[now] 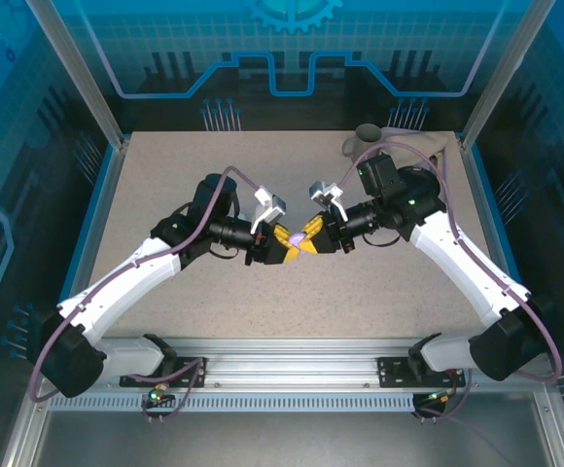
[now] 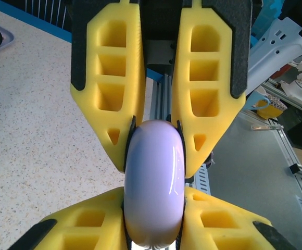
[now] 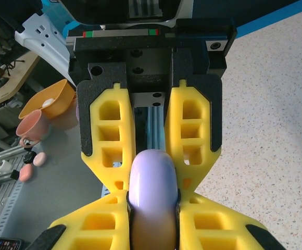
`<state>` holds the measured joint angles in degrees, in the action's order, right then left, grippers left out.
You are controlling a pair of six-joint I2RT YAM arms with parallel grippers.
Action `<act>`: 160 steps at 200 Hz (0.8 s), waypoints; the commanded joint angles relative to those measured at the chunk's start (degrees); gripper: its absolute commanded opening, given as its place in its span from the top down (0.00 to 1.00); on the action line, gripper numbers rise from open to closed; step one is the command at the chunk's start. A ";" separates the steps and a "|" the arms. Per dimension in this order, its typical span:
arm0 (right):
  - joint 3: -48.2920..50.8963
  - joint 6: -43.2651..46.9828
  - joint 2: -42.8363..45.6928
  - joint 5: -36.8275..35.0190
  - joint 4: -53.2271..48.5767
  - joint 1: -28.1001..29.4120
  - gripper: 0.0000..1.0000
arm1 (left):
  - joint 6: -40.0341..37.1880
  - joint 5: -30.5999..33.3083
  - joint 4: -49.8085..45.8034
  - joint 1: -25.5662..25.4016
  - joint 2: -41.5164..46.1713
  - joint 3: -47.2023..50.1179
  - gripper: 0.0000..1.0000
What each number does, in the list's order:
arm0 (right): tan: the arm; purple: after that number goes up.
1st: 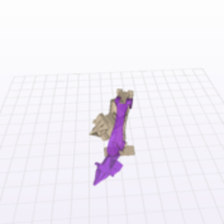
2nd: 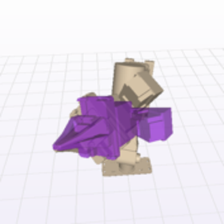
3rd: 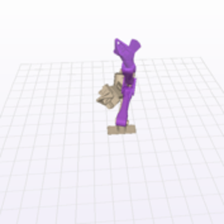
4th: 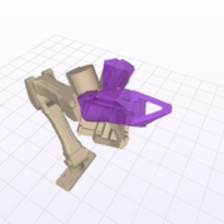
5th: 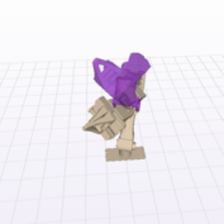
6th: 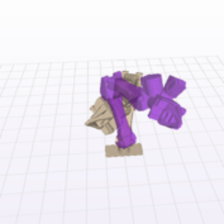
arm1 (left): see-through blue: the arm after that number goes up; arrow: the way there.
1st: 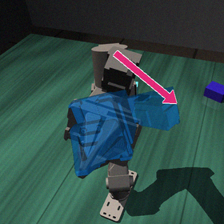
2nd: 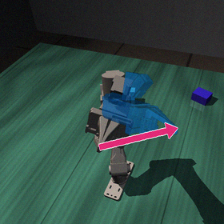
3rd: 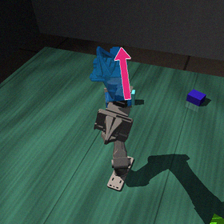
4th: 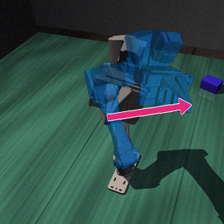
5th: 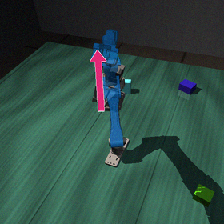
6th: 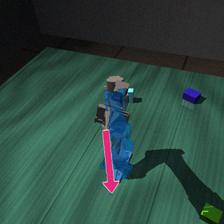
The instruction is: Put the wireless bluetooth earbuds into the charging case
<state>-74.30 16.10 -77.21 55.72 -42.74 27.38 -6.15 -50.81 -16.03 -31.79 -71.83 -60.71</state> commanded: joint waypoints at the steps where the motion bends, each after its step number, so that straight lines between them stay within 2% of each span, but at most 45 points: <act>1: 0.04 -1.73 1.40 1.07 2.03 0.59 0.85 | 0.05 0.65 0.65 -0.31 -0.08 -1.81 0.71; 50: 2.88 -7.49 4.02 1.23 8.92 -1.08 0.83 | 6.23 3.96 8.24 -0.20 0.53 0.80 0.60; 114: 5.71 -13.62 6.82 0.83 16.36 -1.42 0.83 | 12.27 1.06 19.64 -0.15 2.00 4.28 0.63; 160: 6.89 -16.88 7.39 2.00 20.47 -1.37 0.83 | 12.90 0.71 24.16 -0.20 4.57 6.71 0.65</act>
<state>-68.23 2.22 -71.46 55.16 -25.98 26.09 5.78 -49.34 2.92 -31.79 -69.63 -55.24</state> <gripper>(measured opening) 0.192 0.360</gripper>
